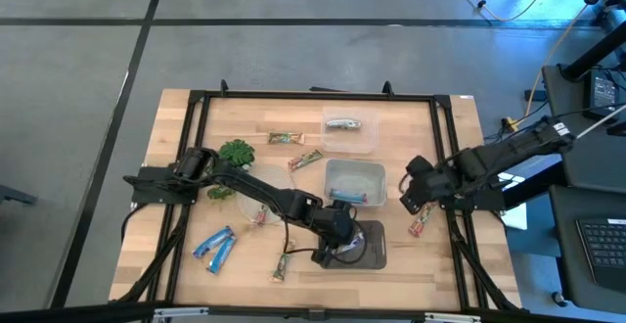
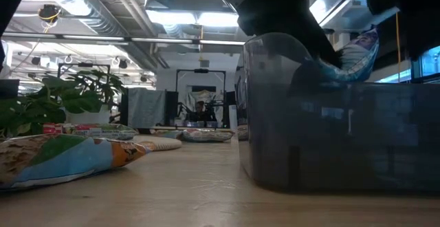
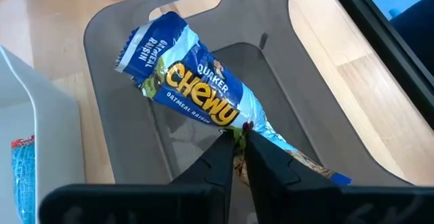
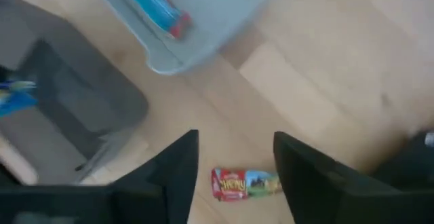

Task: Pick and place Granola Bars by type
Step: Put the blue granola bar into the black bin

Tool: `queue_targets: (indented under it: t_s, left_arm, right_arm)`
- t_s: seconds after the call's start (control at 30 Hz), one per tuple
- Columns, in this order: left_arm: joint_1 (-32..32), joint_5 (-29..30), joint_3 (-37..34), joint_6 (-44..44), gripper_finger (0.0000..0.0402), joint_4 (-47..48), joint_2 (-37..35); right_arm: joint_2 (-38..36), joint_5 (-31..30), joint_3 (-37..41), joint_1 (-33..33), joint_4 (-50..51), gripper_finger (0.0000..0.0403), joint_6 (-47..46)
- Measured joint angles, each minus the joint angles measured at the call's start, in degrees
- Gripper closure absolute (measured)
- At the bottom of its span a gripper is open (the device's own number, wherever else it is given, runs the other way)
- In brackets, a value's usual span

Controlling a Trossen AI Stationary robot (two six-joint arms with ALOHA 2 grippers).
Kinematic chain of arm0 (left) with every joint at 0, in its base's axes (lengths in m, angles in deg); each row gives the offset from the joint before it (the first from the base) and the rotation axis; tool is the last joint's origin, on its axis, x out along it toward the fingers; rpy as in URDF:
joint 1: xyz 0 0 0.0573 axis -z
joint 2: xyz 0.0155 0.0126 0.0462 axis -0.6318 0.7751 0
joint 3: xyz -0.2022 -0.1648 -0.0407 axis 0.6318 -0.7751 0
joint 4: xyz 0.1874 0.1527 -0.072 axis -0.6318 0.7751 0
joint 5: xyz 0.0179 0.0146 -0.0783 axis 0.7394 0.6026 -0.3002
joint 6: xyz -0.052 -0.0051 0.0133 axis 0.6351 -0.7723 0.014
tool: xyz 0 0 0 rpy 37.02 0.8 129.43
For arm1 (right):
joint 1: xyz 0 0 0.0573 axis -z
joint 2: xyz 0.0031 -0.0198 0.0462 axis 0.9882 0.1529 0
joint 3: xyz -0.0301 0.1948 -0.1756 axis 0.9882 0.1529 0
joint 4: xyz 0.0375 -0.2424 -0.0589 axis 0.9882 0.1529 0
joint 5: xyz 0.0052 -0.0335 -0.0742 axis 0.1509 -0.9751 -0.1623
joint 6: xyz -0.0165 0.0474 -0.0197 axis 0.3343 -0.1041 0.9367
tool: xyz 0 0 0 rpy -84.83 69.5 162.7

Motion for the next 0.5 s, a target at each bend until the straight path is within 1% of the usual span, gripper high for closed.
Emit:
queue_targets:
  t_s: [0.13,0.27,0.33,0.5]
  left_arm:
    - [0.0,0.0,0.0,-0.3,0.0372,0.0,0.0]
    - [0.0,0.0,0.0,-0.4,0.0363,0.0,0.0]
    - [0.0,0.1,0.0,-0.4,0.0356,0.0,0.0]
    - [0.0,0.1,0.0,-0.4,0.0327,0.0,0.0]
  right_arm:
    - [2.8,2.6,3.0,-2.7,0.0,0.0211,-5.7]
    - [5.8,5.5,5.1,-5.1,-0.1,0.0211,-11.6]
    - [7.4,7.2,5.5,-6.2,-0.1,0.0211,-14.1]
    - [10.9,8.5,5.5,-9.0,-1.3,0.0211,-18.6]
